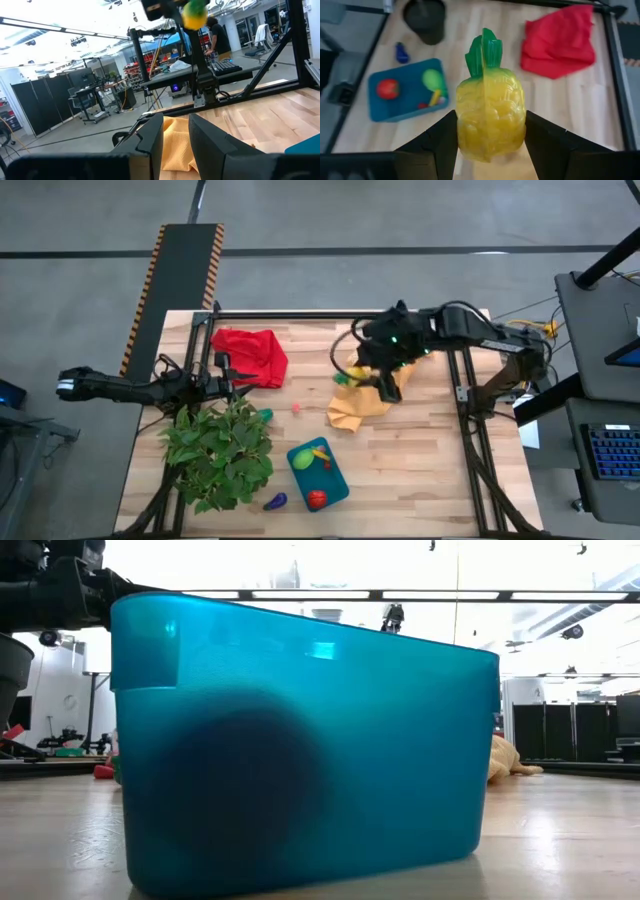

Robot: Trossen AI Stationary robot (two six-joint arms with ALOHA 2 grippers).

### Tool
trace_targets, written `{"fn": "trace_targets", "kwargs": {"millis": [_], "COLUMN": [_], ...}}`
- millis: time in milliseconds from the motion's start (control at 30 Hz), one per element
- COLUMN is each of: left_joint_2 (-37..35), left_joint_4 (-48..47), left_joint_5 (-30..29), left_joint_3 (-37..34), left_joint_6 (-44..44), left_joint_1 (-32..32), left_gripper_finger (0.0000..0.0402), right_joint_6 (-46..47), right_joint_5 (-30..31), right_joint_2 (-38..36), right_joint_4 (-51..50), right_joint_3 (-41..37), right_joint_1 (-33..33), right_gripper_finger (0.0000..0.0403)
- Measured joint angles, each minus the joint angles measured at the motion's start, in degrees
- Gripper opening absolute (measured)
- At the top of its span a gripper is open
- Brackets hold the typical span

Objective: Pick and placing Produce into tupperware
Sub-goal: Put the pineapple into the bin

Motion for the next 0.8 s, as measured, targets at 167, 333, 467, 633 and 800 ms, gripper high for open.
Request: {"fn": "trace_targets", "kwargs": {"millis": [167, 333, 467, 633, 800], "left_joint_2": [0.0, 0.0, 0.0, 0.0, 0.1], "left_joint_4": [0.0, 0.0, 0.0, 0.0, 0.0], "left_joint_5": [0.0, 0.0, 0.0, 0.0, 0.0], "left_joint_3": [0.0, 0.0, 0.0, 0.0, 0.0], "left_joint_6": [0.0, 0.0, 0.0, 0.0, 0.0], "left_joint_1": [0.0, 0.0, 0.0, 0.0, 0.0], "left_gripper_finger": [0.0078, 0.0078, 0.0078, 0.0078, 0.0078], "right_joint_6": [0.6, 0.1, -2.7, -4.3, -3.0], "right_joint_5": [0.0, 0.0, 0.0, 0.0, 0.0], "right_joint_2": [-0.9, -1.6, -2.2, -3.6, -5.2], "right_joint_4": [-0.1, -0.1, 0.3, 5.1, 9.7], "right_joint_3": [0.0, -0.2, -2.7, -10.2, -17.7], "right_joint_1": [5.5, 9.0, 10.4, 10.5, 10.3], "right_gripper_finger": [0.0194, 0.0194, 0.0194, 0.0194, 0.0194]}}
